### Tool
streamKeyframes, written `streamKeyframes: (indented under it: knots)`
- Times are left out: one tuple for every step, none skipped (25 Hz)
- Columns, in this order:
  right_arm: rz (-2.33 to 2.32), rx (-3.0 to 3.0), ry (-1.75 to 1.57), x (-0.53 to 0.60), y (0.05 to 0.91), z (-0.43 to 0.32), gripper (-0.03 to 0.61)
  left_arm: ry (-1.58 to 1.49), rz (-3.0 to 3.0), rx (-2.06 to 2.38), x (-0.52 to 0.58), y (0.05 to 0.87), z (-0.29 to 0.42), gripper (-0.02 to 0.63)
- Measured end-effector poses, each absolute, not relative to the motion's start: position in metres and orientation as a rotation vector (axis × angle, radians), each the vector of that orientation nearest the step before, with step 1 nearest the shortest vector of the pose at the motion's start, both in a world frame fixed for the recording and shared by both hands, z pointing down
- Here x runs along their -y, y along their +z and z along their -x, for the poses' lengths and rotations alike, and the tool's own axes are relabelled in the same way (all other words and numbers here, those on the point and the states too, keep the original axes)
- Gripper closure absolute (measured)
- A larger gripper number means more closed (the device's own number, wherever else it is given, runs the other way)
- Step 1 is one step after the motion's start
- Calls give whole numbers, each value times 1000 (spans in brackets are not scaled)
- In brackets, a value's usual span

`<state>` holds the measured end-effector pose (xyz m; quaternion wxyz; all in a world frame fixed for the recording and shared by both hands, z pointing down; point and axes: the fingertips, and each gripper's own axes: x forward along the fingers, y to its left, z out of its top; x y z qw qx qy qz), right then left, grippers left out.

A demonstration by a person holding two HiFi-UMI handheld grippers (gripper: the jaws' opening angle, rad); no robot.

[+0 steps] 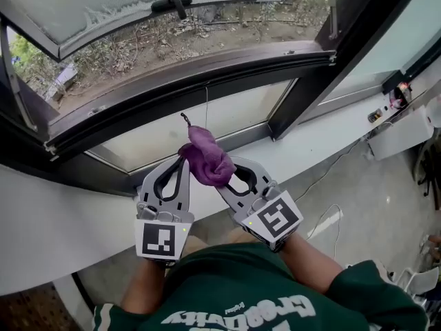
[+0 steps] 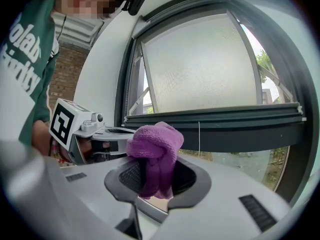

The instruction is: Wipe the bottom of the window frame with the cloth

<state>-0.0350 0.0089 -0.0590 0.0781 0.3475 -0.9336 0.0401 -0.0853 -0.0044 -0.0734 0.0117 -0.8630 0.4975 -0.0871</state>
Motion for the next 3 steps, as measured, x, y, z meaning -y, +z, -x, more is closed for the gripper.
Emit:
streamKeyframes:
  knots:
    - [-1039,2801,121,-9,-60,35,468,-271,2692,-1551,4,-73,85,604]
    - [-1040,2802,120,-9,-61,35,468,-270,2694,-1551,4,-73,85,604]
    - [-1043,2801,120,-9,-62,35,468,-269,2696,-1551,5,-72,84,604]
